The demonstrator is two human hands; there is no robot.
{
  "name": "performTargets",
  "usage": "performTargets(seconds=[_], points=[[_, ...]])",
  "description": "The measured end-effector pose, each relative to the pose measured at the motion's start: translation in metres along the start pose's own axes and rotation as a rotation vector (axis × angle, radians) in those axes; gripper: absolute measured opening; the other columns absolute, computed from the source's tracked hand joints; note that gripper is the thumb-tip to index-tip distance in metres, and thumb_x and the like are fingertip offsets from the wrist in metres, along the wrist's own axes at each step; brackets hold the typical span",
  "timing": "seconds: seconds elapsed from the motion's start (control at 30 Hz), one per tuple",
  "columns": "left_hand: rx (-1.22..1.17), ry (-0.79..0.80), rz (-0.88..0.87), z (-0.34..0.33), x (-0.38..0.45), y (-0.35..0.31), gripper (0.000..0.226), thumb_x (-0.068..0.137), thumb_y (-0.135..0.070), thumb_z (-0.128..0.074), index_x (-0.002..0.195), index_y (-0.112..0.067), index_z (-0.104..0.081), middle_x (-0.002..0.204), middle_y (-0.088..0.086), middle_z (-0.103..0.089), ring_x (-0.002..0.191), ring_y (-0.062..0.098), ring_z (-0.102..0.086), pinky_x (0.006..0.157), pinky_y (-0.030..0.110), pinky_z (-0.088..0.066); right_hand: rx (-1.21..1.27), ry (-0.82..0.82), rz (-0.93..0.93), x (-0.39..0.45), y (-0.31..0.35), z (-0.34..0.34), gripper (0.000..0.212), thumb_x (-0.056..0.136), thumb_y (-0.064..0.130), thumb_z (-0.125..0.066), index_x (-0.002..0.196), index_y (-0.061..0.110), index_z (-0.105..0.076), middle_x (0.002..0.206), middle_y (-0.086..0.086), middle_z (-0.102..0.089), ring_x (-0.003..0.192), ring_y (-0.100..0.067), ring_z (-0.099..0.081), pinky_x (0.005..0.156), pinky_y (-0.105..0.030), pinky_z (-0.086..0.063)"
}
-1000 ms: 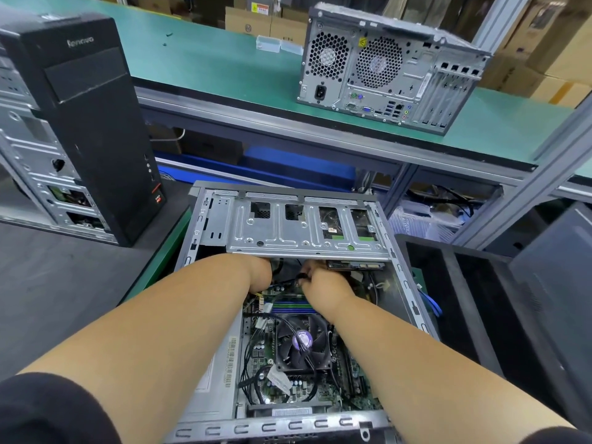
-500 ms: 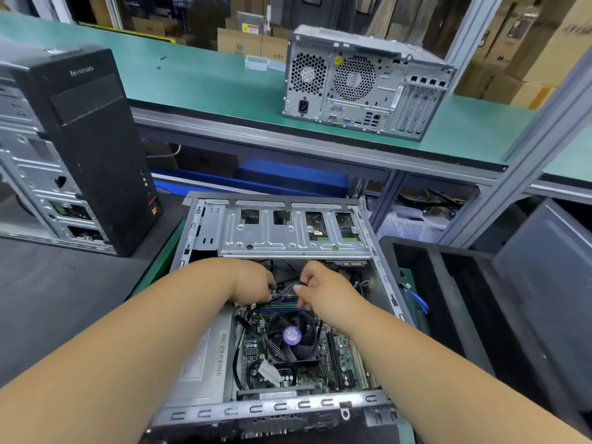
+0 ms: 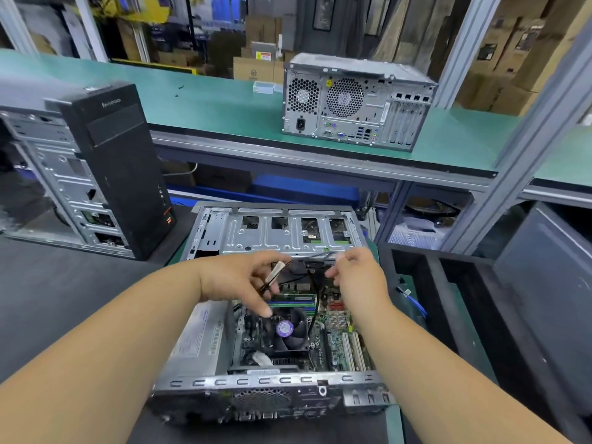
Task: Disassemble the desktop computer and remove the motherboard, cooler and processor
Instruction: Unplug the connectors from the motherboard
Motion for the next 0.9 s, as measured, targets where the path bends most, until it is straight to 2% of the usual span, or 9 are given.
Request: performTargets(seconds=[0.07, 0.17, 0.27, 0.33, 0.43, 0.53, 0.63, 0.8, 0.9], points=[[0.091, -0.015, 0.000, -0.002, -0.004, -0.005, 0.107, 0.064, 0.004, -0.078, 0.142, -0.049, -0.028, 0.112, -0.001, -0.062, 0.098, 0.014, -0.060, 0.079, 0.029, -0.053, 0.071, -0.036, 0.002, -0.003, 0.004, 0.010, 0.011, 0.101, 0.027, -0.046, 0.102, 0.018, -0.053, 0.069, 0.006, -0.069, 0.064, -0.015, -0.055, 0.059, -0.029, -0.041], [0.233, -0.112, 0.003, -0.002, -0.008, -0.016, 0.099, 0.071, 0.003, -0.069, 0.141, -0.051, -0.024, 0.110, -0.009, -0.062, 0.093, 0.005, -0.056, 0.073, 0.023, -0.050, 0.131, -0.062, 0.019, -0.008, 0.011, 0.023, 0.014, 0.101, 0.024, -0.045, 0.100, 0.013, -0.054, 0.070, 0.006, -0.068, 0.061, -0.010, -0.055, 0.060, -0.029, -0.040], [0.337, -0.262, 0.021, -0.002, -0.009, -0.023, 0.058, 0.084, -0.006, -0.067, 0.127, -0.038, -0.044, 0.107, -0.010, -0.064, 0.095, 0.011, -0.059, 0.081, 0.019, -0.049, 0.155, -0.108, 0.068, -0.012, 0.018, 0.039, 0.015, 0.101, 0.023, -0.046, 0.095, 0.012, -0.053, 0.059, 0.010, -0.065, 0.044, 0.004, -0.048, 0.052, -0.018, -0.039], [0.411, -0.315, 0.053, -0.006, -0.008, -0.025, 0.027, 0.089, -0.013, -0.062, 0.110, -0.029, -0.055, 0.102, -0.008, -0.064, 0.091, 0.013, -0.060, 0.072, 0.013, -0.045, 0.188, -0.130, 0.097, -0.014, 0.023, 0.048, 0.015, 0.101, 0.020, -0.046, 0.095, 0.009, -0.053, 0.060, 0.007, -0.064, 0.041, 0.006, -0.047, 0.042, -0.008, -0.035], [0.516, -0.310, 0.126, -0.015, -0.005, -0.018, 0.006, 0.094, -0.024, -0.056, 0.098, -0.027, -0.053, 0.093, -0.009, -0.060, 0.075, 0.007, -0.053, 0.061, 0.016, -0.040, 0.217, -0.107, 0.098, -0.017, 0.023, 0.054, 0.016, 0.102, 0.020, -0.045, 0.094, 0.009, -0.053, 0.064, 0.007, -0.064, 0.042, 0.007, -0.047, 0.043, -0.006, -0.037], [0.527, -0.300, 0.126, -0.024, -0.002, -0.012, 0.006, 0.094, -0.022, -0.056, 0.095, -0.025, -0.051, 0.089, -0.011, -0.059, 0.071, 0.003, -0.051, 0.059, 0.017, -0.037, 0.192, -0.050, 0.099, -0.021, 0.016, 0.052, 0.016, 0.102, 0.025, -0.044, 0.093, 0.014, -0.053, 0.061, 0.010, -0.065, 0.049, 0.004, -0.052, 0.062, -0.024, -0.042], [0.539, -0.430, 0.074, -0.021, -0.005, -0.017, 0.008, 0.094, -0.020, -0.057, 0.093, -0.026, -0.051, 0.091, -0.010, -0.060, 0.080, 0.010, -0.056, 0.067, 0.022, -0.040, 0.193, 0.050, 0.095, -0.023, 0.011, 0.049, 0.013, 0.100, 0.023, -0.046, 0.095, 0.015, -0.054, 0.065, 0.008, -0.066, 0.061, -0.009, -0.055, 0.075, -0.034, -0.047], [0.252, -0.739, 0.011, -0.001, -0.020, -0.018, 0.014, 0.096, -0.018, -0.054, 0.086, -0.028, -0.057, 0.084, -0.007, -0.069, 0.074, 0.013, -0.062, 0.066, 0.028, -0.048, 0.012, 0.235, 0.075, -0.028, 0.008, 0.039, 0.011, 0.090, 0.013, -0.045, 0.088, 0.022, -0.052, 0.074, 0.006, -0.069, 0.066, -0.014, -0.055, 0.059, -0.027, -0.045], [0.074, -0.876, -0.024, 0.013, -0.029, -0.019, 0.016, 0.097, -0.023, -0.055, 0.082, -0.029, -0.060, 0.082, -0.010, -0.072, 0.071, 0.013, -0.062, 0.060, 0.027, -0.046, -0.107, 0.367, 0.110, -0.037, 0.006, 0.026, 0.012, 0.094, 0.021, -0.045, 0.093, 0.027, -0.055, 0.081, 0.008, -0.071, 0.069, -0.013, -0.058, 0.060, -0.029, -0.046]])
Point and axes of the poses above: each hand's wrist, its own x-axis towards the middle knuckle, its own z-axis out of the back of the hand, y = z × x, the point moved 9 cm from there along x, towards the middle knuckle
